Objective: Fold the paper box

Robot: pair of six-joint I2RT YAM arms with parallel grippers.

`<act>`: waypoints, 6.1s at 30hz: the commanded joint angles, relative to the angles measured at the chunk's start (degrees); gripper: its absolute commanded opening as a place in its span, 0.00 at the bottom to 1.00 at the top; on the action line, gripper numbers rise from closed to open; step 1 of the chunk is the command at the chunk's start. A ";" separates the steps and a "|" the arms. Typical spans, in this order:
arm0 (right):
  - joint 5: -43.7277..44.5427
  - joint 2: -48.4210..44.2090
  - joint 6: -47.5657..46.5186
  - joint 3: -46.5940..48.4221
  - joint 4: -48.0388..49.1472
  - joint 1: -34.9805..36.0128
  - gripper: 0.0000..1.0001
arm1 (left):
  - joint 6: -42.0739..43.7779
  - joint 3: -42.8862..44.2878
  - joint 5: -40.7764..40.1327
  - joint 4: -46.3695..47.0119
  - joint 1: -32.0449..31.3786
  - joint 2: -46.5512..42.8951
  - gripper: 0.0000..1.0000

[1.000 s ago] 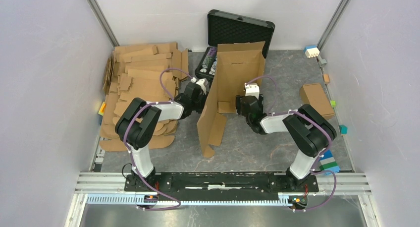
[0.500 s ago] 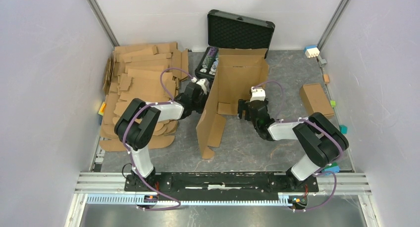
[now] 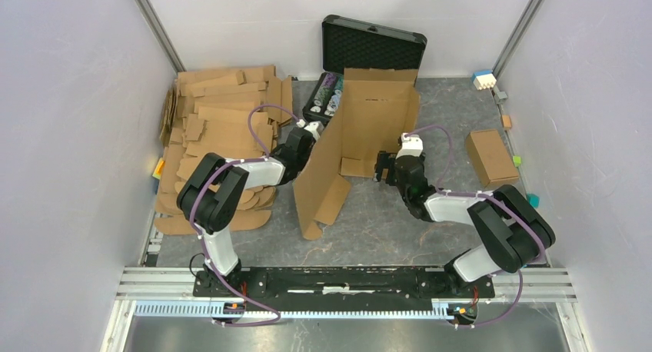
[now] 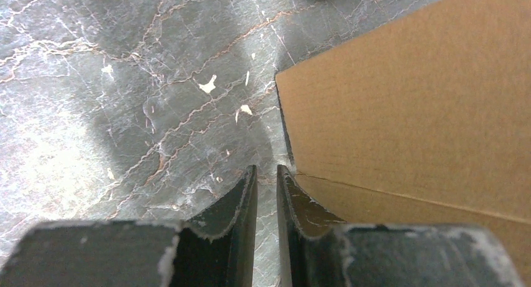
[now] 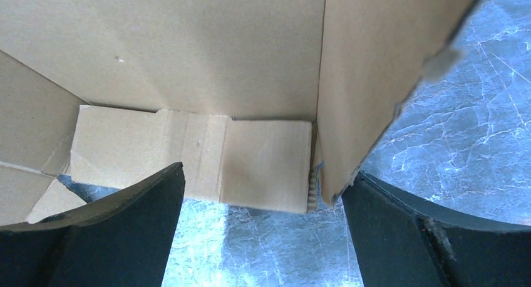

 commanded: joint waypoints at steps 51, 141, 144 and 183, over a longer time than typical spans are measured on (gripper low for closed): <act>-2.00 17.62 -1.98 17.32 1.36 8.00 0.00 | 2.70 0.89 0.44 1.43 -0.09 -3.88 0.25; -13.07 23.29 -4.55 22.05 -5.39 9.40 0.00 | 3.45 0.97 0.98 1.45 -0.70 -4.05 0.25; -12.51 21.87 -4.25 20.70 -4.09 9.40 0.00 | 3.46 0.98 0.98 1.43 -0.70 -4.02 0.25; -8.30 -36.08 -12.69 0.73 -18.84 -6.99 0.74 | -6.22 -29.84 -9.94 -19.69 5.35 -70.86 0.67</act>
